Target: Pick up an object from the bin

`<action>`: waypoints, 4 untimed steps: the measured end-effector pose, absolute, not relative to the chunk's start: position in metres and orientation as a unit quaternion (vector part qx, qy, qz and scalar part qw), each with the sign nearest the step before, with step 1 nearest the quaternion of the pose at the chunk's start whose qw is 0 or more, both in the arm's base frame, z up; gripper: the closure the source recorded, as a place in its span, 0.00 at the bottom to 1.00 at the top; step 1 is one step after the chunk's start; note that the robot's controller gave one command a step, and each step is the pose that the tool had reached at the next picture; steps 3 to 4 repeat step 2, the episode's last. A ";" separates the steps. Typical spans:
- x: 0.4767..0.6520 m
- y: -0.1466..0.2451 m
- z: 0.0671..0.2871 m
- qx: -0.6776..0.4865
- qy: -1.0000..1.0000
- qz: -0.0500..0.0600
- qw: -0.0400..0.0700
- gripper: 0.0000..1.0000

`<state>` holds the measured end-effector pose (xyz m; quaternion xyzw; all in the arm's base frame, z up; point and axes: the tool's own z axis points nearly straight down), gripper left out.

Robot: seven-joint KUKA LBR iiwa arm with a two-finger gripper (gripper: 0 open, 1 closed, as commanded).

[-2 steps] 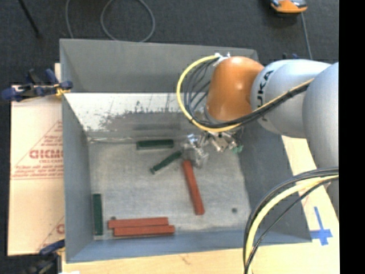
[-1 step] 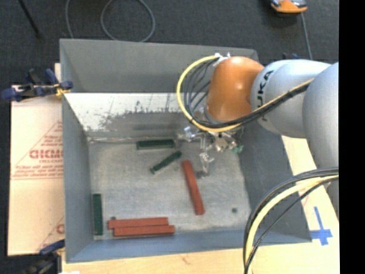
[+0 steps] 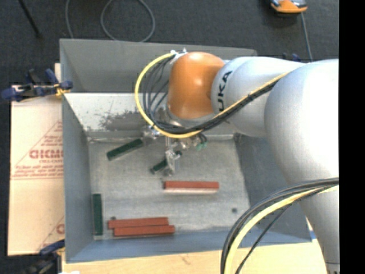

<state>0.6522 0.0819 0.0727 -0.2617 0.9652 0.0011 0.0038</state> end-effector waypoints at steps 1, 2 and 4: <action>0.652 0.077 0.073 -0.258 0.966 0.000 0.003 1.00; 0.645 0.104 0.217 -0.264 0.964 -0.001 0.007 1.00; 0.645 0.104 0.217 -0.264 0.964 -0.001 0.007 1.00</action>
Offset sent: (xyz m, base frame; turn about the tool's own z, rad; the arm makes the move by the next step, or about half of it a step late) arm 0.0000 0.0000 0.0000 0.0000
